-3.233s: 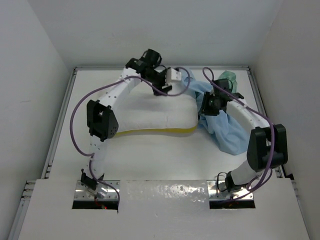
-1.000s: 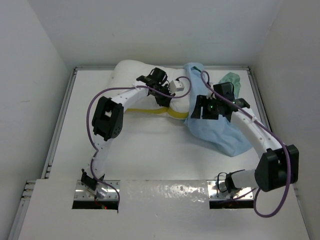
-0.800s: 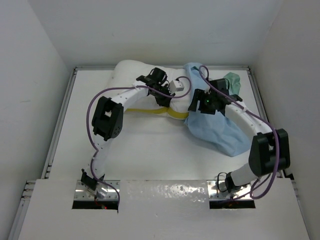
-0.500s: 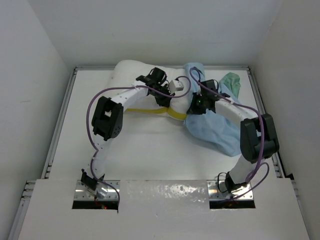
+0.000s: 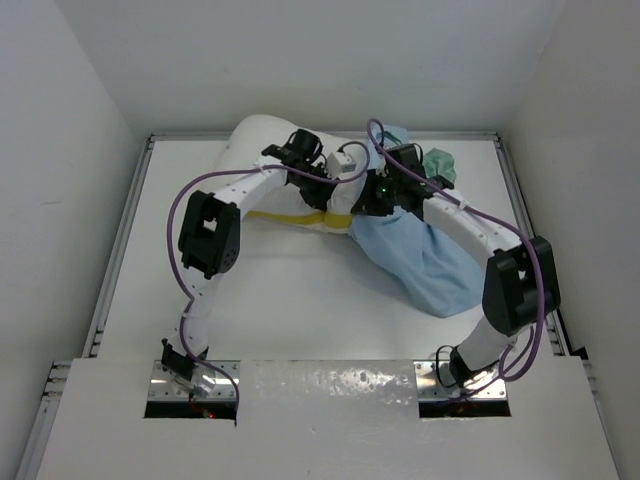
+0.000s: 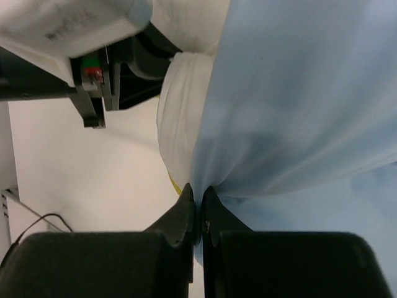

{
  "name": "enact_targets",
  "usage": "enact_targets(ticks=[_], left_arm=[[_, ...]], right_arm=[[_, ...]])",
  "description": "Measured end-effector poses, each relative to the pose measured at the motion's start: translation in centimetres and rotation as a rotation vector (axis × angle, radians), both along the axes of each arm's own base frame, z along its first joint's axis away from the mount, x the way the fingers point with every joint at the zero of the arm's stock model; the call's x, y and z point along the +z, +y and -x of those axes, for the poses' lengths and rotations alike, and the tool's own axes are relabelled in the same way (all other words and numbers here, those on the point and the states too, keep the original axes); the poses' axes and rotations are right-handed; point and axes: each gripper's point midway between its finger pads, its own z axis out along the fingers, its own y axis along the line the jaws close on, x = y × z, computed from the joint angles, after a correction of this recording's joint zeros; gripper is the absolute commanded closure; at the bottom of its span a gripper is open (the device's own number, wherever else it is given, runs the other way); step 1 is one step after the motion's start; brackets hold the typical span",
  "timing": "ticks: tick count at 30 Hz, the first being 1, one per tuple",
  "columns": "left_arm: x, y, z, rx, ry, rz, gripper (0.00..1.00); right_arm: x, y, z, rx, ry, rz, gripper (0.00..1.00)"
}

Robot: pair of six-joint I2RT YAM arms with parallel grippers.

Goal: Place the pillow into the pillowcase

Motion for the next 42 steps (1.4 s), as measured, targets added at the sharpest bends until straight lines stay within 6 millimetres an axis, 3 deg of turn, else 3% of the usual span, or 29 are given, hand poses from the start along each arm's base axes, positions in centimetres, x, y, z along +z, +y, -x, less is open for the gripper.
enact_targets(ticks=[6,11,12,14,15,21,22,24,28,32,37,40,42], left_arm=[[0.0,1.5,-1.2,0.088,0.044,-0.005,1.00],[0.9,1.9,-2.2,0.127,0.083,0.064,1.00],[1.0,1.8,-2.1,0.126,0.084,0.070,1.00],[1.0,1.6,-1.9,0.118,0.077,0.074,1.00],[0.9,1.5,-2.0,0.115,0.064,0.071,1.00],[0.5,1.2,-2.4,0.097,0.025,0.067,1.00],[0.3,1.1,-2.3,0.093,0.025,0.067,1.00],[0.1,1.0,-2.1,0.083,0.025,0.064,1.00],[0.0,0.5,-1.8,0.063,0.022,0.074,1.00],[0.4,-0.3,-1.4,0.034,0.031,0.112,1.00],[2.1,-1.7,0.7,-0.132,0.053,0.208,1.00],[4.2,-1.8,3.1,-0.307,0.041,0.236,1.00],[4.8,-1.9,4.6,-0.376,0.040,0.246,0.87]], right_arm=[[-0.9,2.0,1.4,0.051,0.055,0.003,1.00],[-1.7,1.0,1.9,0.037,0.076,0.073,1.00],[-1.6,0.7,1.9,0.033,0.081,0.097,0.96],[-1.2,0.2,1.7,0.026,0.084,0.133,0.71],[-0.8,0.2,1.9,0.033,0.094,0.145,0.66],[0.4,0.8,2.5,0.073,0.089,0.166,0.71],[0.2,0.7,2.7,0.074,0.097,0.170,0.85],[-0.2,0.5,3.0,0.076,0.108,0.182,1.00],[-1.6,0.2,3.4,0.078,0.121,0.194,1.00],[-2.1,1.4,3.0,0.106,0.100,0.136,1.00],[1.1,5.1,1.4,0.167,0.019,-0.089,1.00],[2.2,5.6,0.9,0.179,0.003,-0.197,1.00],[1.1,4.6,1.3,0.158,0.039,-0.219,0.76]])
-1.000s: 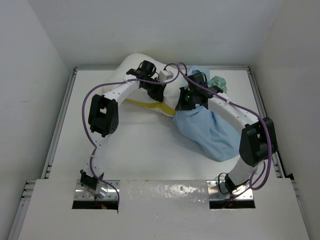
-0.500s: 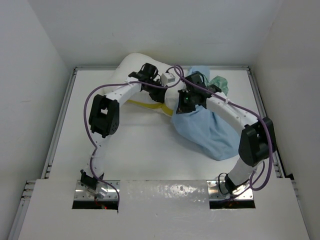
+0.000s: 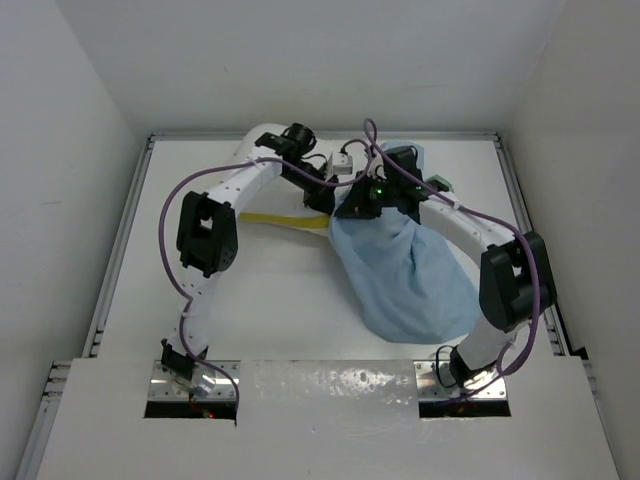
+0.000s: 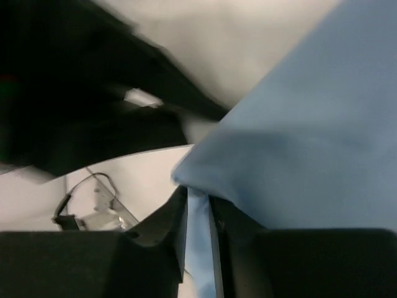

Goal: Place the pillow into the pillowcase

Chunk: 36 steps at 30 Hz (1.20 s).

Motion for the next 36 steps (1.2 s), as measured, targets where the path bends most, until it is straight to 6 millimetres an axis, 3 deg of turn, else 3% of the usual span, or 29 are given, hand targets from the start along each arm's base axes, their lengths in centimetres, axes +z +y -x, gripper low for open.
enact_targets(ticks=[1,2,3,4,5,6,7,8,9,11,12,14,15,16,17,20,23,26,28,30,31,33,34,36], left_arm=[[0.0,0.0,0.7,-0.026,0.005,0.004,0.76],[-0.2,0.0,1.5,-0.050,0.018,0.010,0.58],[-0.4,-0.1,2.2,-0.069,0.032,0.017,0.52],[-0.5,-0.1,3.2,-0.093,0.065,0.027,0.48],[-0.5,0.1,4.0,-0.107,0.094,0.025,0.36],[-0.3,0.3,4.6,-0.117,0.118,0.025,0.17],[0.2,0.5,4.8,-0.119,0.127,0.029,0.09],[1.0,0.5,4.8,-0.116,0.131,0.039,0.00],[2.0,0.6,4.3,-0.103,0.126,0.055,0.00],[4.1,1.4,2.0,-0.030,0.095,0.097,0.00],[5.1,2.3,0.4,0.027,0.077,0.114,0.00],[6.6,5.1,-3.2,0.182,0.038,0.124,0.00],[7.2,7.3,-5.4,0.288,0.013,0.118,0.00],[7.6,9.9,-7.6,0.405,-0.011,0.103,0.00],[7.9,12.0,-9.4,0.506,-0.026,0.091,0.00],[7.8,19.3,-14.5,0.811,-0.048,0.065,0.00],[5.7,24.5,-18.3,1.011,-0.053,0.029,0.00],[1.1,25.7,-19.5,1.068,-0.004,-0.031,0.00],[-2.8,25.0,-19.4,1.059,0.060,-0.071,0.00],[-5.8,24.3,-19.1,1.041,0.109,-0.097,0.05],[-6.9,23.9,-18.9,1.018,0.112,-0.102,0.13],[-7.3,23.6,-18.4,0.975,0.100,-0.105,0.21],[-7.3,23.7,-18.1,0.950,0.075,-0.113,0.30],[-7.3,23.5,-16.3,0.891,0.042,-0.153,0.36]], right_arm=[[-0.9,-0.8,0.2,-0.013,0.026,0.017,0.58],[-1.9,-1.4,0.8,-0.016,0.065,0.041,0.45],[-2.7,-2.1,0.9,-0.020,0.088,0.061,0.33],[-3.2,-2.6,1.2,-0.017,0.101,0.089,0.28],[-3.8,-3.3,1.5,-0.017,0.116,0.127,0.21],[-4.1,-4.0,1.6,-0.021,0.121,0.155,0.13],[-4.2,-4.5,1.7,-0.025,0.123,0.174,0.01],[-4.1,-5.3,1.6,-0.039,0.120,0.194,0.01],[-3.7,-6.3,1.4,-0.056,0.114,0.207,0.01],[-2.4,-9.1,0.2,-0.129,0.084,0.249,0.10],[-1.5,-10.1,-0.7,-0.160,0.062,0.268,0.26],[0.6,-12.5,-3.2,-0.238,-0.009,0.319,0.70],[1.6,-13.2,-4.4,-0.263,-0.041,0.341,0.67],[2.8,-13.6,-5.8,-0.296,-0.070,0.357,0.40],[3.7,-13.8,-7.2,-0.326,-0.095,0.367,0.32],[4.6,-14.3,-11.0,-0.390,-0.150,0.418,0.20],[2.3,-15.0,-13.9,-0.442,-0.129,0.486,0.20],[-1.8,-15.4,-15.8,-0.460,-0.076,0.542,0.25],[-4.8,-15.0,-16.6,-0.441,-0.043,0.552,0.35],[-7.3,-14.6,-17.3,-0.424,-0.020,0.549,0.52],[-8.6,-14.1,-17.7,-0.413,-0.004,0.537,0.57],[-9.8,-13.1,-19.2,-0.402,0.004,0.497,0.72],[-9.8,-12.6,-20.1,-0.399,-0.007,0.472,0.75],[-9.1,-11.3,-22.1,-0.405,-0.049,0.409,0.76]])
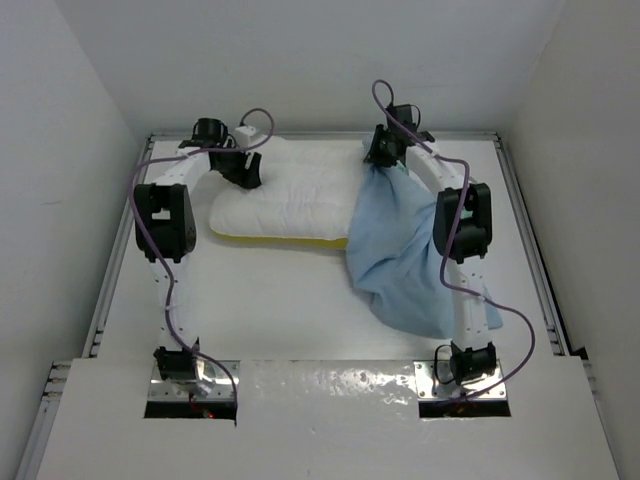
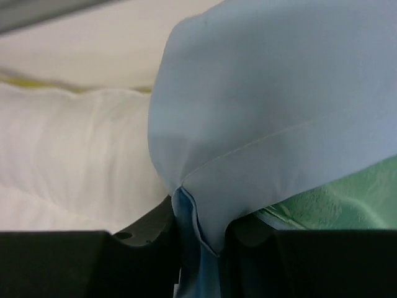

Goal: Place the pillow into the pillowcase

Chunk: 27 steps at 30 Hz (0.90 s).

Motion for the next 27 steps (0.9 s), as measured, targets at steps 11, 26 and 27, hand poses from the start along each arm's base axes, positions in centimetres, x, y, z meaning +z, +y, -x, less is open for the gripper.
enact_targets(ticks=[11,26,27], left_arm=[[-0.1,-10.1,21.5,-0.702,0.291,-0.118,0.28],[19.3,-15.8,21.3,-0.845,-0.169,0.169,0.15],[21.0,-15.8,20.9,-0.807,-0.201,0.208,0.24]], right_arm=[[1.1,16.9,-1.4,0.288,-0.231,-0.244,0.49],[9.0,15.2,3.7,0.415,-0.288,-0.171,0.01],[9.7,14.4,3.7,0.402,-0.295,-0.147,0.01]])
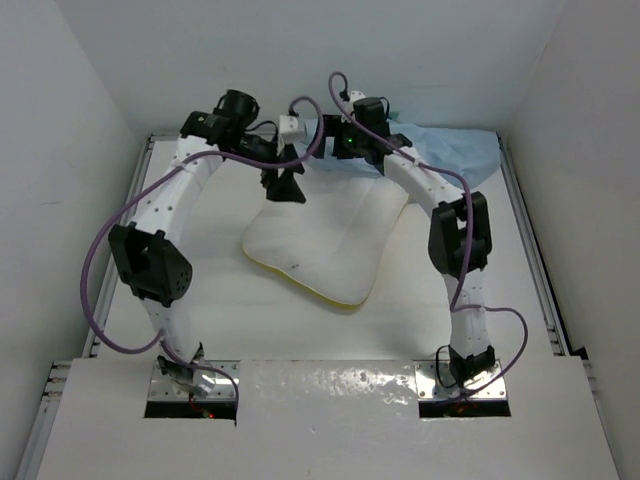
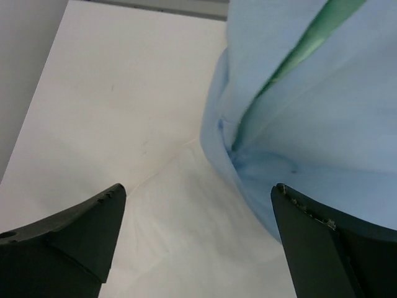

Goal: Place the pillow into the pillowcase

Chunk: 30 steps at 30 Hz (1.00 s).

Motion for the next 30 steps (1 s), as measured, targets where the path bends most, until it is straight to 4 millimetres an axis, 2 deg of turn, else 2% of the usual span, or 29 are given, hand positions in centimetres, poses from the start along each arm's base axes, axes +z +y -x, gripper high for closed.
enact_targets(ticks=[1,2,4,5,6,7,8,9,10,11,12,13,15,18,22,25,28,30], left_arm=[[1.0,0.1,-0.6,0.038,0.007,0.036,0.45],[1.5,0.4,-1.8,0.093,0.015,0.066,0.54],[0.9,1.6,-5.5,0.212,0.035,0.085,0.58],[-0.3,2.1,-8.1,0.274,0.039,0.077,0.56],[-1.7,2.6,-10.4,0.323,0.044,0.059,0.53],[-3.3,3.0,-13.1,0.375,0.048,0.041,0.40],[-5.2,3.1,-15.7,0.416,0.040,0.022,0.32],[-7.2,3.2,-18.0,0.455,0.037,0.003,0.24],[-9.5,3.0,-19.9,0.488,0.039,-0.015,0.12],[-11.5,2.9,-21.1,0.511,0.036,-0.033,0.07],[-13.6,2.8,-21.9,0.534,0.045,-0.055,0.02],[-15.5,2.6,-22.3,0.551,0.050,-0.073,0.00],[-17.7,2.0,-22.5,0.568,0.038,-0.099,0.00],[-17.2,0.6,-23.6,0.574,-0.040,-0.089,0.00],[-15.1,-1.1,-25.3,0.581,-0.149,-0.029,0.00],[-14.3,-1.8,-25.9,0.584,-0.188,-0.006,0.00],[-13.9,-2.1,-26.6,0.596,-0.226,0.009,0.00],[-14.0,-2.3,-27.1,0.603,-0.249,0.016,0.04]], right_arm=[[0.7,-0.7,0.0,-0.017,-0.010,0.015,0.01],[1.6,-1.5,0.0,-0.041,-0.017,0.029,0.01],[3.6,-3.1,0.1,-0.102,-0.031,0.043,0.05],[4.7,-4.0,0.3,-0.132,-0.038,0.043,0.55],[5.6,-4.9,0.8,-0.156,-0.043,0.046,0.86],[6.3,-6.0,1.3,-0.187,-0.044,0.041,1.00],[6.9,-7.3,2.2,-0.222,-0.040,0.041,1.00],[7.1,-8.6,3.1,-0.253,-0.034,0.047,0.77],[7.0,-9.9,4.2,-0.294,-0.026,0.048,0.56],[6.6,-11.3,5.5,-0.329,-0.014,0.057,0.41],[6.0,-12.5,6.7,-0.363,0.007,0.068,0.29],[5.1,-13.5,7.8,-0.389,0.025,0.079,0.12],[2.7,-14.7,10.0,-0.426,0.074,0.098,0.01],[-2.2,-15.4,12.9,-0.438,0.184,0.127,0.01],[-7.8,-14.9,15.6,-0.417,0.327,0.116,0.01],[-10.4,-14.4,15.6,-0.427,0.393,0.091,0.01],[-11.9,-14.2,15.3,-0.439,0.436,0.050,0.02],[-12.4,-14.1,15.0,-0.439,0.452,0.028,0.09]])
